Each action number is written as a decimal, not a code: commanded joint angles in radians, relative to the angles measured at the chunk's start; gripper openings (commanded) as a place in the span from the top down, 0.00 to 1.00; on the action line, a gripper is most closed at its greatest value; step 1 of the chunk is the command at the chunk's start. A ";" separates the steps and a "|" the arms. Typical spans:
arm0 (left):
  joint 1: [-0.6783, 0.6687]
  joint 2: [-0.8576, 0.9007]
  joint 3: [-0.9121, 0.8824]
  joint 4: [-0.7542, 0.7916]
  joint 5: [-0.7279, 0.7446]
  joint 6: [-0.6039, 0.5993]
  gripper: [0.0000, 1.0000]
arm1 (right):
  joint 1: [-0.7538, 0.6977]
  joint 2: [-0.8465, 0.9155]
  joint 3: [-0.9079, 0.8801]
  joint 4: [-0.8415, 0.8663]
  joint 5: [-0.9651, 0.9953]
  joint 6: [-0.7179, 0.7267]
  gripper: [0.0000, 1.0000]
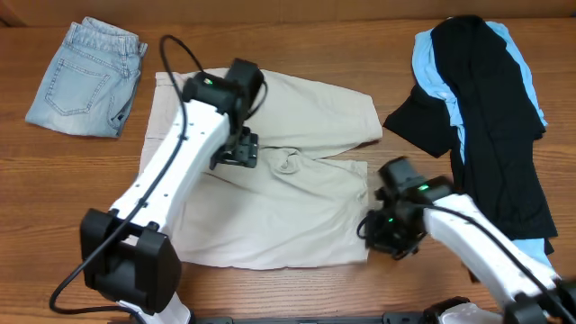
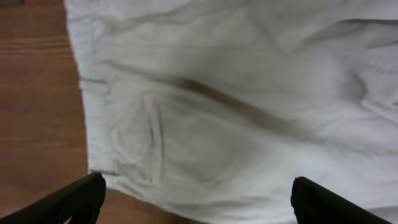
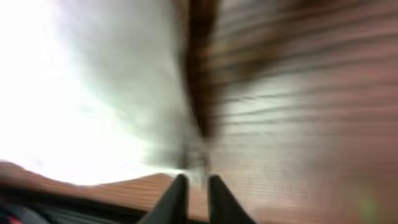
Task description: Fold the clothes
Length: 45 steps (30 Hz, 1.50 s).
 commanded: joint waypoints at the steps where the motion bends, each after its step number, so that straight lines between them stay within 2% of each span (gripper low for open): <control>1: 0.065 -0.010 0.053 -0.061 0.042 0.005 0.03 | -0.055 -0.079 0.122 -0.075 0.029 -0.028 0.66; 9: 0.171 -0.039 0.053 -0.163 0.098 0.003 0.07 | -0.058 -0.106 0.266 -0.167 0.041 -0.018 0.59; 13: 0.176 -0.142 0.047 -0.227 0.073 -0.065 0.07 | -0.051 -0.184 0.308 -0.203 0.067 0.051 0.53; 16: 0.176 -0.269 0.000 -0.220 0.058 -0.137 0.07 | -0.015 -0.257 0.303 -0.235 0.142 0.164 0.50; 18: 0.179 -0.369 -0.062 -0.183 0.056 -0.184 0.08 | 0.027 -0.302 0.292 -0.245 0.198 0.249 0.45; 23: 0.208 -0.574 -0.270 -0.087 0.047 -0.339 0.26 | 0.124 -0.344 0.258 -0.235 0.248 0.379 0.13; 25: 0.235 -0.636 -0.362 -0.072 0.019 -0.446 0.27 | 0.148 -0.340 0.239 -0.216 0.246 0.397 0.04; 26: 0.251 -0.658 -0.403 -0.068 0.009 -0.499 0.23 | 0.156 -0.338 0.227 -0.203 0.243 0.400 0.00; 29: 0.304 -0.698 -0.519 -0.049 -0.006 -0.652 0.18 | 0.171 -0.337 0.172 -0.144 0.218 0.400 0.00; 32: 0.370 -0.698 -0.618 -0.005 -0.014 -0.745 0.13 | 0.170 -0.337 0.114 -0.100 0.198 0.399 0.00; 37: 0.504 -0.683 -0.778 0.160 0.054 -0.739 0.13 | 0.170 -0.337 0.053 -0.065 0.198 0.379 0.00; 45: 0.654 -0.604 -0.919 0.426 0.066 -0.648 0.20 | 0.170 -0.336 -0.025 0.026 0.193 0.335 0.01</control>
